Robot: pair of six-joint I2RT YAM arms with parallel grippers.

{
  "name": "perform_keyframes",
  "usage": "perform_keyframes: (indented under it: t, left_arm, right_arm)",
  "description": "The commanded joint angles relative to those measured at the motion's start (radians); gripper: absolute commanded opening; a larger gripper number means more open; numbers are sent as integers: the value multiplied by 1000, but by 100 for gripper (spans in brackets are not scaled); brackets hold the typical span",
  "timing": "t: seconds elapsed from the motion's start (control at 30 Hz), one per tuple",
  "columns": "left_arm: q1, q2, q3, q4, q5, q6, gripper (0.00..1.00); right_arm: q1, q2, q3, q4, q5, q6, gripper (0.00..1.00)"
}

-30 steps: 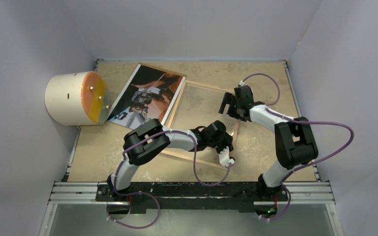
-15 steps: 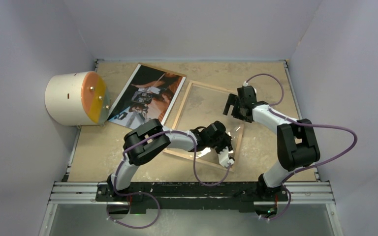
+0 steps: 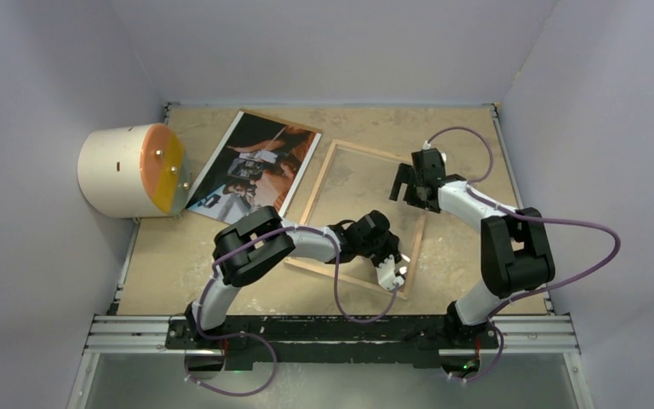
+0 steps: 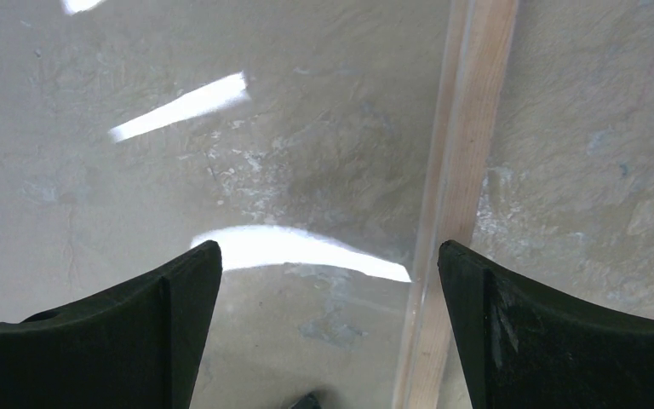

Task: Put the photo into the frame

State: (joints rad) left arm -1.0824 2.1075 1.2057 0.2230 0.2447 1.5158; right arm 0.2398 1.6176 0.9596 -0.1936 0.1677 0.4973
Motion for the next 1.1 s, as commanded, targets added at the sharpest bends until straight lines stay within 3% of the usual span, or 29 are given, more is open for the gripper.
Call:
perform_keyframes:
  t: [0.0, 0.37, 0.63, 0.87, 0.97, 1.07]
  left_arm:
    - [-1, -42, -23, -37, -4, 14, 7]
    - [-2, -65, -33, 3, -21, -10, 7]
    - [11, -104, 116, -12, -141, -196, 16]
    - [114, -177, 360, -415, -198, -463, 45]
    - [223, -227, 413, -565, -164, -573, 50]
    - [368, -245, 412, -674, -150, -653, 50]
  right_arm:
    - [-9, -60, 28, -30, 57, -24, 99]
    - [-70, -137, -6, 46, -15, 26, 99]
    - [-89, -64, 39, 157, -49, 44, 99]
    - [-91, 50, 130, 161, -19, 56, 95]
    - [-91, 69, 177, 151, -20, 53, 94]
    - [-91, 70, 213, 125, -46, 50, 86]
